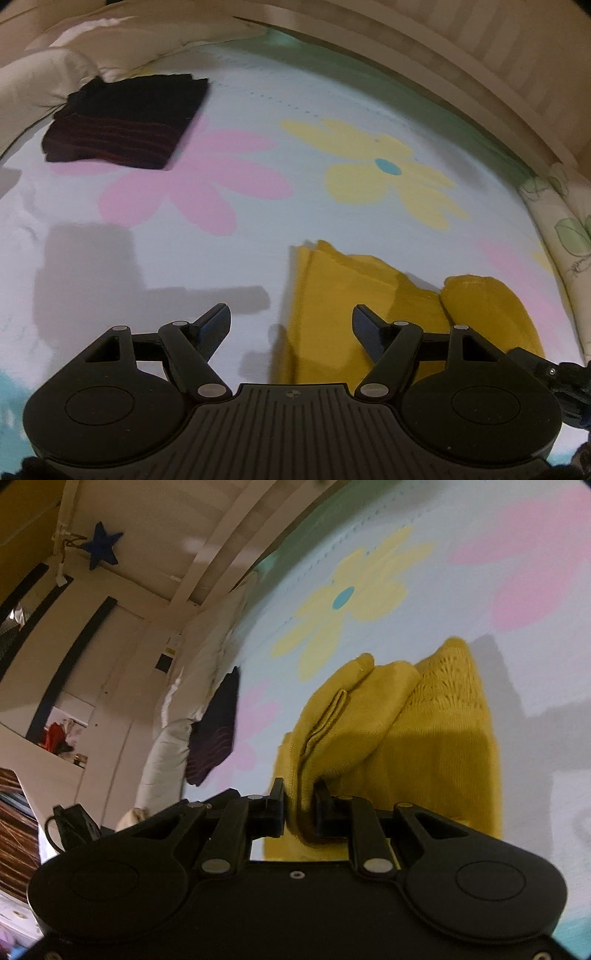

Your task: Fold small clothes

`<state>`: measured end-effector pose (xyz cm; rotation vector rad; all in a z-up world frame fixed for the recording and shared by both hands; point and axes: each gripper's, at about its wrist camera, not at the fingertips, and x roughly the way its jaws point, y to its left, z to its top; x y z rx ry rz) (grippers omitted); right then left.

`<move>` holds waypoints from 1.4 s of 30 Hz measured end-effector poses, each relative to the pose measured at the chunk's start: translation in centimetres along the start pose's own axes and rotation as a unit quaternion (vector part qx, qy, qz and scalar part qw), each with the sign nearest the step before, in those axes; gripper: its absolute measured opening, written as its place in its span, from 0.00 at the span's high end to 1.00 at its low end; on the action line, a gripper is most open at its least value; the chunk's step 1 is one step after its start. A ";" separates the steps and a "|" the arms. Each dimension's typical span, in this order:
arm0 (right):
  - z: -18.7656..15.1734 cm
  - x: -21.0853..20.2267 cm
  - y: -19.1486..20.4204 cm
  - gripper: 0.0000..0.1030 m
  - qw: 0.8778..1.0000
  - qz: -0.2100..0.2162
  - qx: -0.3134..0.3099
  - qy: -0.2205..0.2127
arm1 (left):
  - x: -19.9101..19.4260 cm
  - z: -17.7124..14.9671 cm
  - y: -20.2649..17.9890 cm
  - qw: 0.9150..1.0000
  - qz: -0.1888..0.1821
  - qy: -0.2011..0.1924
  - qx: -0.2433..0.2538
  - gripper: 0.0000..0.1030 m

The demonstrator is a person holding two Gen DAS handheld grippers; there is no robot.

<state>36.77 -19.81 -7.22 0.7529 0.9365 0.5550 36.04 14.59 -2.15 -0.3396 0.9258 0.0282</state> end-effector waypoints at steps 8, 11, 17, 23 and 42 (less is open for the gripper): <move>-1.4 3.1 2.2 0.76 1.000 -0.007 -0.017 0.006 | -0.2 0.1 1.7 1.000 0.001 0.006 -0.001 0.31; -2.1 4.5 2.6 0.76 0.999 -0.022 -0.024 0.008 | 0.0 0.0 2.2 1.000 0.002 0.009 -0.003 0.31; -3.0 6.7 2.9 0.64 0.999 -0.027 -0.036 0.022 | 0.1 -0.1 2.9 1.000 -0.001 0.015 -0.001 0.31; -2.5 5.3 4.9 0.48 0.997 0.031 -0.073 0.021 | 0.1 0.1 3.4 1.000 -0.003 0.008 -0.015 0.31; -3.0 0.2 2.2 0.48 0.980 -0.073 -0.179 0.048 | 2.1 -1.8 -1.8 0.994 -0.076 0.052 0.055 0.30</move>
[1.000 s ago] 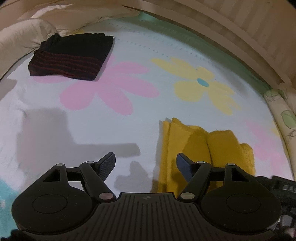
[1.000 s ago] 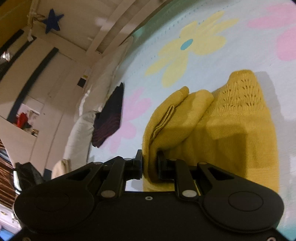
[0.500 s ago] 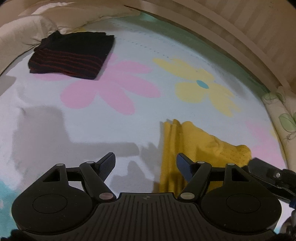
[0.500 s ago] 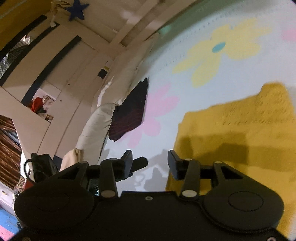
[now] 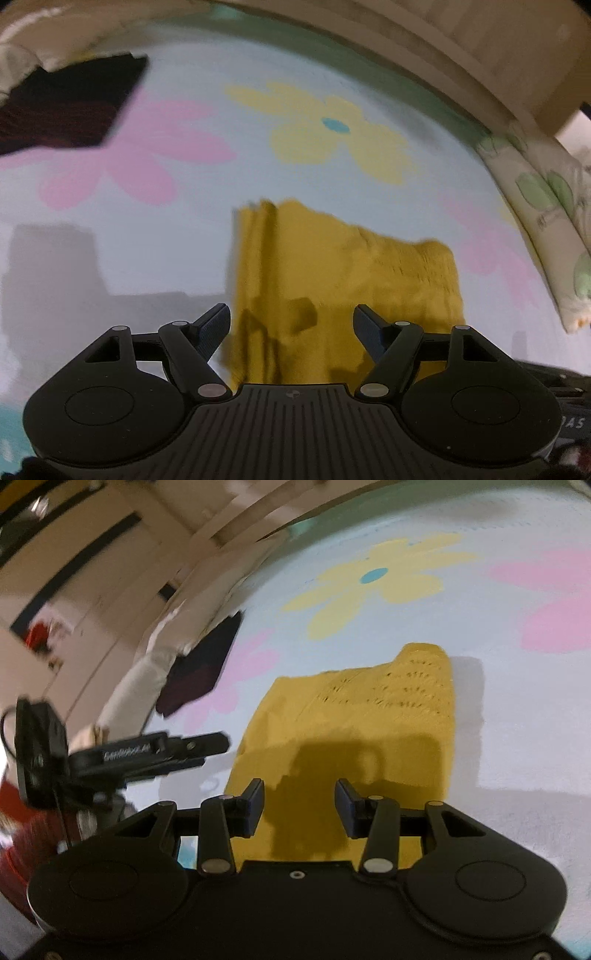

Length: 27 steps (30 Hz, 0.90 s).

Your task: Fold small clothes

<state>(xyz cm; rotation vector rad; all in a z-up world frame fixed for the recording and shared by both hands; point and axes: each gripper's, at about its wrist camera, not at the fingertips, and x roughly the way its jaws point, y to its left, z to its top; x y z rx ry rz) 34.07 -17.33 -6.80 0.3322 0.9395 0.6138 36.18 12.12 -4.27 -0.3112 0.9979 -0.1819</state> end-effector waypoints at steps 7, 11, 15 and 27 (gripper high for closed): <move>-1.7 0.9 1.3 0.37 0.995 -0.048 -0.089 0.014 | 2.0 -1.4 -0.7 1.000 0.010 0.026 0.006 0.29; -3.3 2.5 2.6 0.37 0.989 -0.034 -0.136 0.056 | 2.0 -1.4 -0.9 1.000 0.005 0.019 0.004 0.29; -5.0 3.4 4.8 0.37 0.979 0.007 -0.188 0.082 | 2.4 -1.3 -0.8 1.000 -0.004 0.006 -0.015 0.29; -4.7 2.6 4.7 0.37 0.980 0.029 -0.174 0.089 | 1.8 -1.6 0.0 0.998 0.016 -0.039 -0.045 0.87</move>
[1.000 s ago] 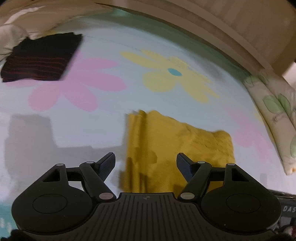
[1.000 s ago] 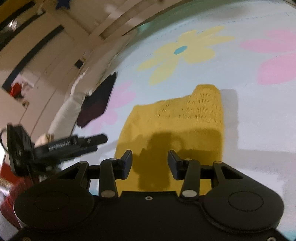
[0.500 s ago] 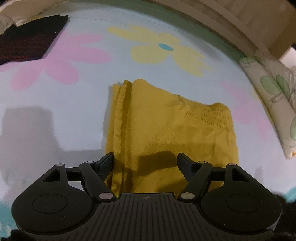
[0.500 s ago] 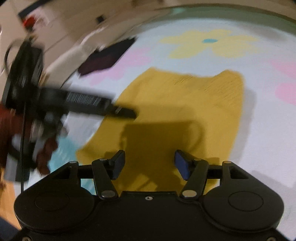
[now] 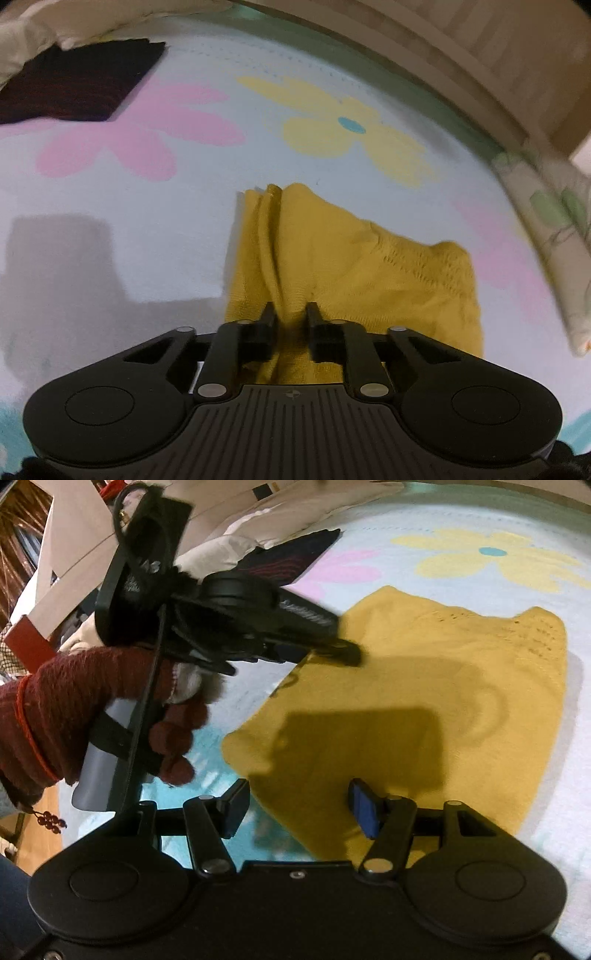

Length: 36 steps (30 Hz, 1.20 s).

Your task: Fold small clothes

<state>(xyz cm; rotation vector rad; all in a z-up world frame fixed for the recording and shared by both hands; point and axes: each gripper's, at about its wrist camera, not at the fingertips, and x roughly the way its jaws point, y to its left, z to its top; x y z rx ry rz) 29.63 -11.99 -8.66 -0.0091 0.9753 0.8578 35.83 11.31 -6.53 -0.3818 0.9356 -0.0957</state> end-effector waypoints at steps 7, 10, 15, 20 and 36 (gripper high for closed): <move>0.0 -1.3 -0.4 0.37 1.000 -0.004 0.004 -0.012 | -0.8 0.1 1.1 1.000 0.020 -0.009 -0.002 0.90; 0.6 -2.2 -1.0 0.37 1.000 -0.008 0.012 -0.028 | -1.0 0.3 1.1 1.000 0.016 -0.006 -0.001 0.86; 2.5 -4.2 -3.6 0.37 0.996 -0.028 0.039 -0.081 | -2.4 1.1 -0.1 0.998 0.040 -0.043 0.027 0.75; 3.5 -5.6 -5.7 0.36 0.982 -0.086 0.061 -0.154 | -1.7 1.5 -1.5 0.997 0.030 -0.050 0.058 0.43; 5.8 0.7 -8.9 0.28 0.984 -0.113 0.071 -0.115 | 2.2 1.1 0.2 0.996 0.067 -0.004 0.061 0.13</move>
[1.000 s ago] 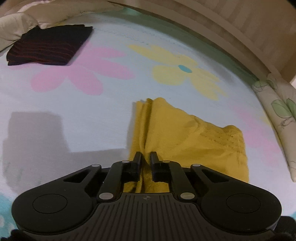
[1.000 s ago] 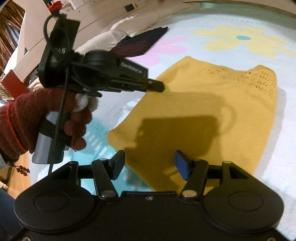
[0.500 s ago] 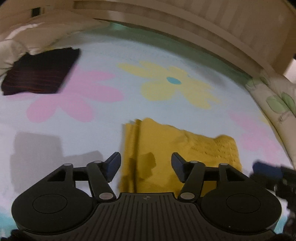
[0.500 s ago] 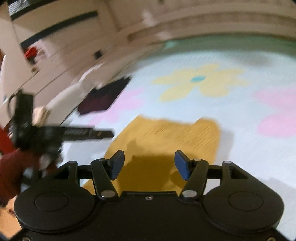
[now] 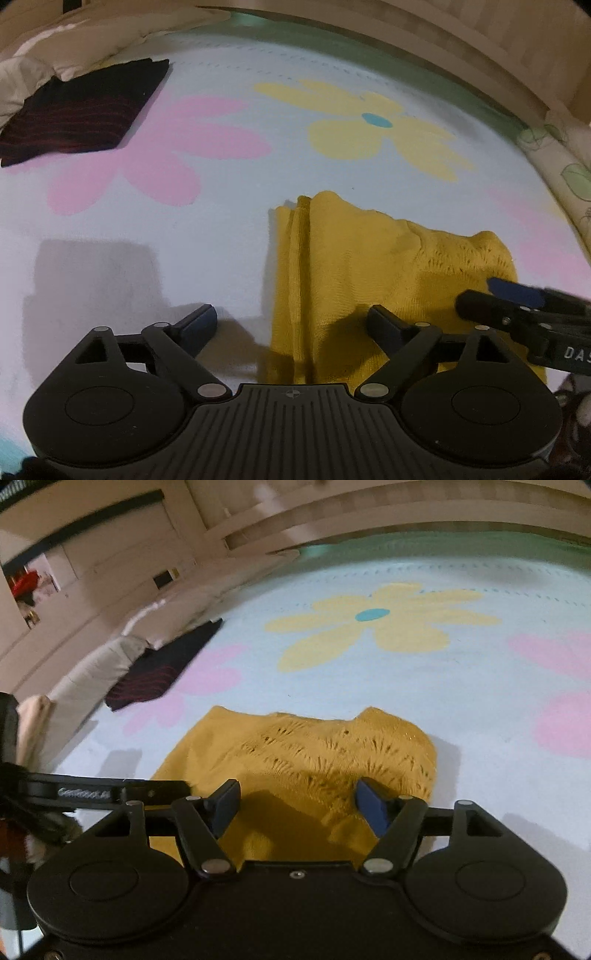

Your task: Fold small clothes

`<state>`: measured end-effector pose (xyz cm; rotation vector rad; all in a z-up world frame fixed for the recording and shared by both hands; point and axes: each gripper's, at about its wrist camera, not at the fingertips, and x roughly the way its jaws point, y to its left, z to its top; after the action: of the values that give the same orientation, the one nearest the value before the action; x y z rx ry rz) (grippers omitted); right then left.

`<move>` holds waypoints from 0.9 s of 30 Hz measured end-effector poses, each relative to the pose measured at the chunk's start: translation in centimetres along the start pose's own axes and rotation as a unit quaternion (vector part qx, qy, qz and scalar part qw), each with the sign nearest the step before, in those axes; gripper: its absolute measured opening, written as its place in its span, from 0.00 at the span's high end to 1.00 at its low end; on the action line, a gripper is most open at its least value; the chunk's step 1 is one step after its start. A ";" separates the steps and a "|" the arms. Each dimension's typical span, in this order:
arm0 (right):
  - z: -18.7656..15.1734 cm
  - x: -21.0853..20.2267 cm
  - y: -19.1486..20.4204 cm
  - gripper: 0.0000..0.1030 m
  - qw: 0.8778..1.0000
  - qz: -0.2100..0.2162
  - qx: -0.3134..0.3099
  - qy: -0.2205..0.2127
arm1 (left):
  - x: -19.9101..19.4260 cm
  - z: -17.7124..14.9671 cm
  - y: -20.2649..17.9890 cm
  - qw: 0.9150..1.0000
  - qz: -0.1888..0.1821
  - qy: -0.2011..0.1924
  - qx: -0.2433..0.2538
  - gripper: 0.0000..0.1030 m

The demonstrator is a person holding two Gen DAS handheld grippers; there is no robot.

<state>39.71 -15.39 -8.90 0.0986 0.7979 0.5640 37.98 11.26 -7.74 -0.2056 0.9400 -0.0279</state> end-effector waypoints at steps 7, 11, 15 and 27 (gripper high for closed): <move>0.4 -2.3 0.6 0.20 1.000 0.000 -0.002 -0.011 | -2.2 -0.1 0.8 1.000 -0.014 0.001 -0.005 0.13; -0.2 -4.7 -0.7 0.08 0.999 0.002 0.042 -0.031 | -4.2 -0.5 1.8 0.999 -0.030 0.008 -0.015 0.13; -1.3 -6.5 -2.7 0.08 0.995 0.001 0.090 -0.037 | -5.4 -1.6 2.1 0.999 -0.043 0.021 -0.015 0.13; -2.8 -4.8 -4.4 0.08 0.993 0.026 0.118 0.009 | -2.8 -3.8 0.2 0.996 -0.059 0.073 0.003 0.01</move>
<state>37.00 -21.92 -9.03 0.3323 0.8784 0.5182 33.26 11.17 -7.74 -0.2565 1.0722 -0.1552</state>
